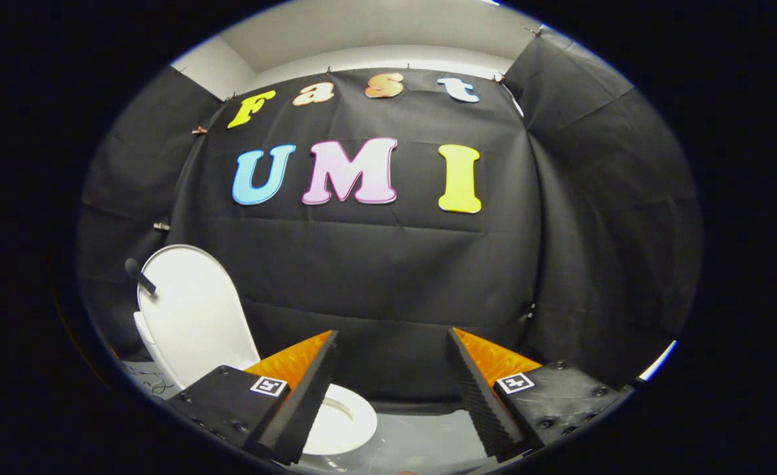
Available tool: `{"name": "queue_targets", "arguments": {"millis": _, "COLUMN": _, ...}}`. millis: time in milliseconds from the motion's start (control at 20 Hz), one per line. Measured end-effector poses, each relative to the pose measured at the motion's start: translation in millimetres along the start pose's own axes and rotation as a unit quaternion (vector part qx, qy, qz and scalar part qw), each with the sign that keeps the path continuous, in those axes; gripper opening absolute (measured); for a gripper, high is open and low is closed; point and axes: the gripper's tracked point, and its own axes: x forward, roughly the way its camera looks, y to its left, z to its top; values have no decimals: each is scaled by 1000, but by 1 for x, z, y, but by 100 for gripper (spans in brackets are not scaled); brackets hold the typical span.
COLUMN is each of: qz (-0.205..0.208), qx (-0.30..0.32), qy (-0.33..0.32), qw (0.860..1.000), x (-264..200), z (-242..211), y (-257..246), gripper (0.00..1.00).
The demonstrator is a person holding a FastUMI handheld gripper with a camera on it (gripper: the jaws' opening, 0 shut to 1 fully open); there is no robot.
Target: Open the toilet lid.
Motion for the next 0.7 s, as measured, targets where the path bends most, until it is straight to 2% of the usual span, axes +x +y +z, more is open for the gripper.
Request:
{"name": "queue_targets", "arguments": {"millis": 250, "qz": 2, "qx": 2, "qy": 0, "qw": 1000, "x": 6, "z": -7, "y": 2, "gripper": 99}}
{"name": "queue_targets", "arguments": {"millis": 500, "qz": 29, "qx": 17, "qy": 27, "qw": 999, "x": 3, "z": -21, "y": 16, "gripper": 99}}
{"name": "queue_targets", "arguments": {"millis": 700, "qz": 30, "qx": -8, "qy": 28, "qw": 999, "x": 5, "z": -24, "y": 21, "gripper": 99}}
